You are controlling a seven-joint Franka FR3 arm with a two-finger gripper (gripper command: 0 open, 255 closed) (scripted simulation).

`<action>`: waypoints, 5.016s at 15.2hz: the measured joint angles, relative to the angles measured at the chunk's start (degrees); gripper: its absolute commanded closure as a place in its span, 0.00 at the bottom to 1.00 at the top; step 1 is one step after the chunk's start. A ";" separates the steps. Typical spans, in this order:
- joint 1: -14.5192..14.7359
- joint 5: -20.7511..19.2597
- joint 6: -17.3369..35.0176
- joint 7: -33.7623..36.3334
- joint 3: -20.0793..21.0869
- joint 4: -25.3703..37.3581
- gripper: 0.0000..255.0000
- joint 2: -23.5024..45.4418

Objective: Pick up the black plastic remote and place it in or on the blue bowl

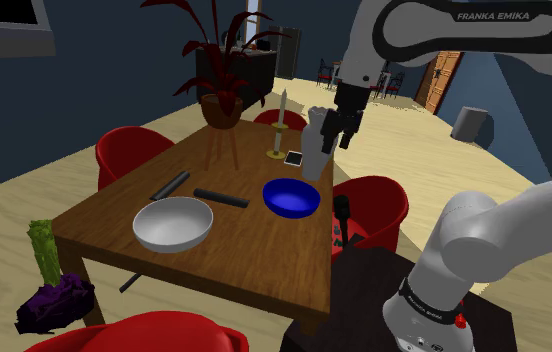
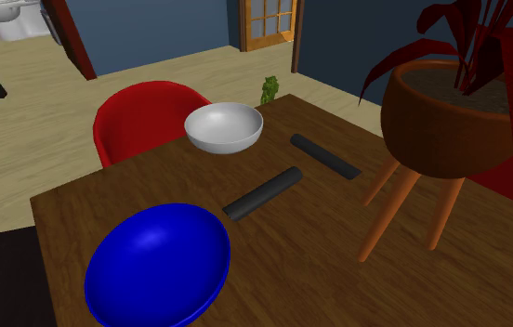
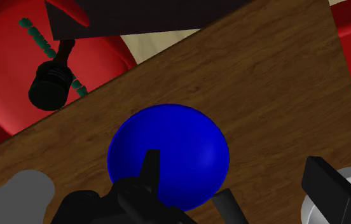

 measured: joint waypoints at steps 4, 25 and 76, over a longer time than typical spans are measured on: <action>0.78 -0.12 3.47 -0.80 0.57 0.29 0.00 3.76; 5.33 -6.06 26.65 -8.39 4.23 23.08 0.00 49.42; 7.56 -9.73 21.51 -10.58 5.29 43.78 1.00 64.96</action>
